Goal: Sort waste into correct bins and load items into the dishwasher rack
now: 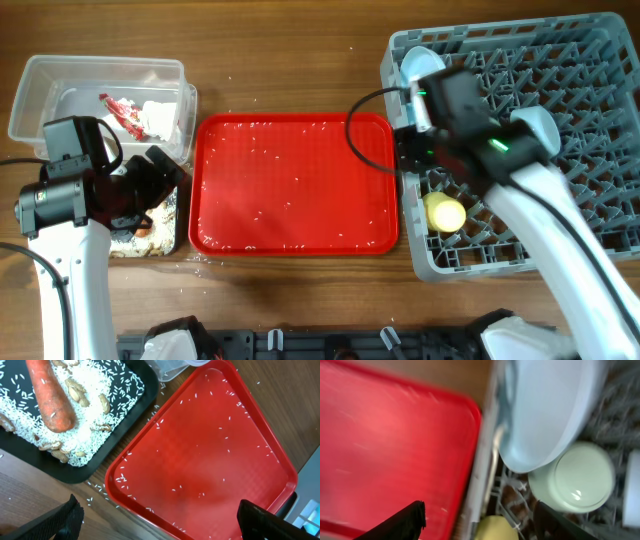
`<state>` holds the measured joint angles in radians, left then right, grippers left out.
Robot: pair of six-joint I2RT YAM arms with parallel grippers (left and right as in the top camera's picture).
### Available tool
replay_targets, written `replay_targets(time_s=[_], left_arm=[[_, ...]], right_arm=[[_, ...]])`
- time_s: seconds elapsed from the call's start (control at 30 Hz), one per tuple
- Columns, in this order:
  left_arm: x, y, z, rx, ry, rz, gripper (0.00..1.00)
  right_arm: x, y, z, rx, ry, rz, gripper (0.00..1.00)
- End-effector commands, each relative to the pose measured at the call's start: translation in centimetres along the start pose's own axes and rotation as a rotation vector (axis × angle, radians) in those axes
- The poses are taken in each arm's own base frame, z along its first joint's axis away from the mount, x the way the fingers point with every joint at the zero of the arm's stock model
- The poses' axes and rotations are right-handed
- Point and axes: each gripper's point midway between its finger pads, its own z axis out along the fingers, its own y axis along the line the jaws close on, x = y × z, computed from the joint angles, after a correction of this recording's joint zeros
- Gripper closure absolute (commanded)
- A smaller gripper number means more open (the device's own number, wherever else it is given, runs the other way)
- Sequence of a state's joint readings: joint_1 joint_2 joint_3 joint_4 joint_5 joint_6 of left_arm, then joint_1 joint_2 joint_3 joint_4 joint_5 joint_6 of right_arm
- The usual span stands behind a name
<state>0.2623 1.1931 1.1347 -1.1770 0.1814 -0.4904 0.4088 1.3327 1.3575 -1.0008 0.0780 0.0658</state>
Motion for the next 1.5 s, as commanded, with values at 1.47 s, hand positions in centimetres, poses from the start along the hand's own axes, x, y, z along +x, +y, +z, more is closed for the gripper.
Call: replay_targets(time_s=[1.47], left_arm=[[-1.8,-0.1,-0.8,-0.033,-0.206,0.126,0.0]], right_arm=[[11.0,-5.4,-0.7,0.118,-0.976,-0.032,0.01]])
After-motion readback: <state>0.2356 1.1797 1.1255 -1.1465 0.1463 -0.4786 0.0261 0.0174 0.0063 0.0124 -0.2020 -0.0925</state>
